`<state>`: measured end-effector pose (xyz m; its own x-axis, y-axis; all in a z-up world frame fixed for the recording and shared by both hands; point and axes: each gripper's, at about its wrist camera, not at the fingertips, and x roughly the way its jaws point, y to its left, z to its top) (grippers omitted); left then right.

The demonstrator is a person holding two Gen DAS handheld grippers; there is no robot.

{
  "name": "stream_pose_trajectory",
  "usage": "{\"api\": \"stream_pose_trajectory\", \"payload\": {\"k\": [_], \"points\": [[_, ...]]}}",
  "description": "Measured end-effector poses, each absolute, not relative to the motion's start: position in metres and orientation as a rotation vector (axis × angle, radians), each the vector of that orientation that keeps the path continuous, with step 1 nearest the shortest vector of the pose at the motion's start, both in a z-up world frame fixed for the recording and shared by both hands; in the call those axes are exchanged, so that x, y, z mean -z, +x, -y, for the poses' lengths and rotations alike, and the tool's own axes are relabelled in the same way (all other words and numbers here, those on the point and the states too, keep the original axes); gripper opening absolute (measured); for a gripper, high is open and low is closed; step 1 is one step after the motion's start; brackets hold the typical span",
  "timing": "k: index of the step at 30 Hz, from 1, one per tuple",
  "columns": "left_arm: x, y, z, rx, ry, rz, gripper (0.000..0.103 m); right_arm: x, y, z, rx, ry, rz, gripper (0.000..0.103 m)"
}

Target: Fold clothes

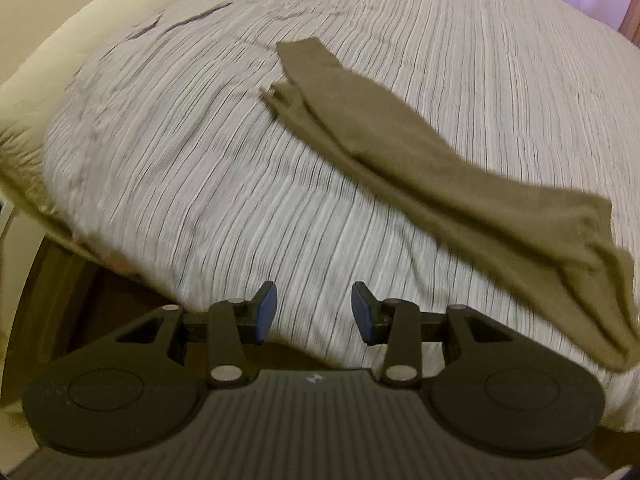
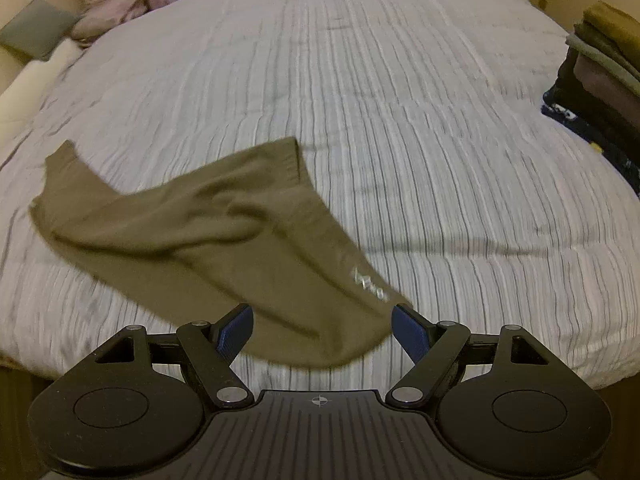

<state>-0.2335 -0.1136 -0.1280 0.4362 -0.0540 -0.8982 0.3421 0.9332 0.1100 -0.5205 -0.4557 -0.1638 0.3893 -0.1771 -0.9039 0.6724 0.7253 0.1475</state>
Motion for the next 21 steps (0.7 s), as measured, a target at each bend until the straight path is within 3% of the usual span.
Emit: {"api": "stream_pose_trajectory", "payload": {"k": [10,21], "points": [[0.15,-0.11,0.148,0.372,0.35,-1.102,0.038,0.166,-0.444,0.486,0.673,0.54,-0.991,0.079],[0.203,-0.042,0.175,0.423,0.389,-1.121,0.038,0.224,-0.384,0.519,0.575,0.505,-0.983,0.079]]}}
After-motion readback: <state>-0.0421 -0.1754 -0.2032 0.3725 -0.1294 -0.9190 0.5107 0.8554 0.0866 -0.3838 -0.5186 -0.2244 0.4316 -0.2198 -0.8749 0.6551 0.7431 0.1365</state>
